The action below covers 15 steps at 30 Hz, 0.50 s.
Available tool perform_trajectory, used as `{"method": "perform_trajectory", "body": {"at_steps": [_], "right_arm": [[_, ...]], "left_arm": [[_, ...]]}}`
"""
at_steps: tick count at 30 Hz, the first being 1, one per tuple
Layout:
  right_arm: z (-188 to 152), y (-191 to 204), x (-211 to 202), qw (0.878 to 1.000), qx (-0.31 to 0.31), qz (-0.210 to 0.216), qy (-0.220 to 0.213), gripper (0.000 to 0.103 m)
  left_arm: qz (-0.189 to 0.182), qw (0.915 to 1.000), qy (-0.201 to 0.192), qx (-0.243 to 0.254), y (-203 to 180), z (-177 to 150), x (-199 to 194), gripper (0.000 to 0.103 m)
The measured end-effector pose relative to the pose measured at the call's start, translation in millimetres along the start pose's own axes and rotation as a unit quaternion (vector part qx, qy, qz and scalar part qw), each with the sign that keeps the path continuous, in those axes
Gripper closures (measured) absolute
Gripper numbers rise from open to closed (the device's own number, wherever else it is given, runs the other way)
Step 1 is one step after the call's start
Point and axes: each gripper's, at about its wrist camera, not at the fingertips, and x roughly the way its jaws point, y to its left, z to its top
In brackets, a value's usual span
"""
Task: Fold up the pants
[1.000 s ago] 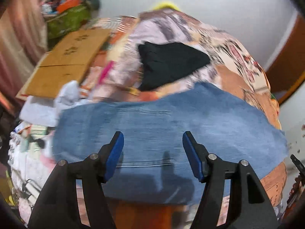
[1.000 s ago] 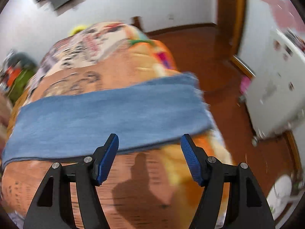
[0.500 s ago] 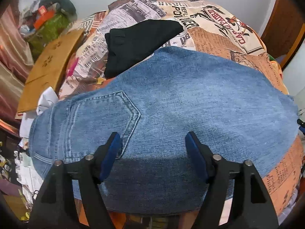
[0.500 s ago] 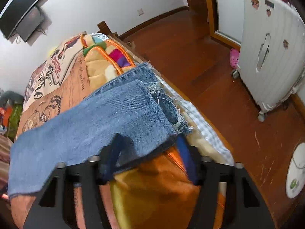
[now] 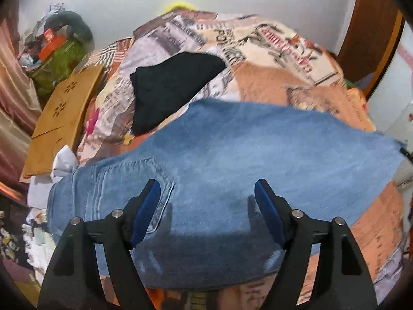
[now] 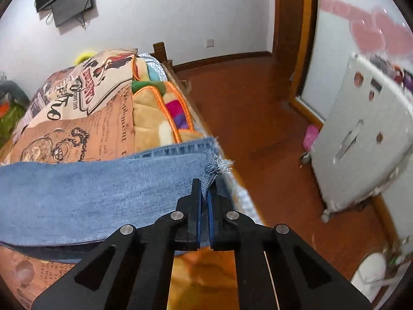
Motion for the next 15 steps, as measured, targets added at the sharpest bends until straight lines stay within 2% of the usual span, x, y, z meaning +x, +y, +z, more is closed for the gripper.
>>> {"method": "perform_trajectory", "body": {"at_steps": [3, 7, 9, 11, 13, 15], "right_arm": [[-7, 4, 22, 1.000, -0.007, -0.014, 0.025, 0.100], [-33, 5, 57, 0.996, 0.006, -0.008, 0.091, 0.100], [-31, 0, 50, 0.996, 0.014, -0.011, 0.088, 0.099], [-24, -5, 43, 0.995, 0.025, -0.006, 0.097, 0.092], [-16, -8, 29, 0.995, 0.027, -0.012, 0.099, 0.091], [-13, -9, 14, 0.995, 0.034, 0.001, 0.091, 0.088]], "left_arm": [[-0.003, 1.0000, -0.001, 0.003, -4, 0, 2, 0.026], [-0.001, 0.9998, 0.015, 0.014, -8, -8, 10, 0.026], [-0.002, 0.9996, 0.019, 0.020, -8, -11, 13, 0.026], [-0.002, 0.9995, 0.020, 0.023, -9, -12, 14, 0.026], [-0.004, 0.9996, 0.017, 0.023, -9, -11, 13, 0.026], [-0.012, 0.9997, 0.012, 0.020, -10, -9, 12, 0.026]]}}
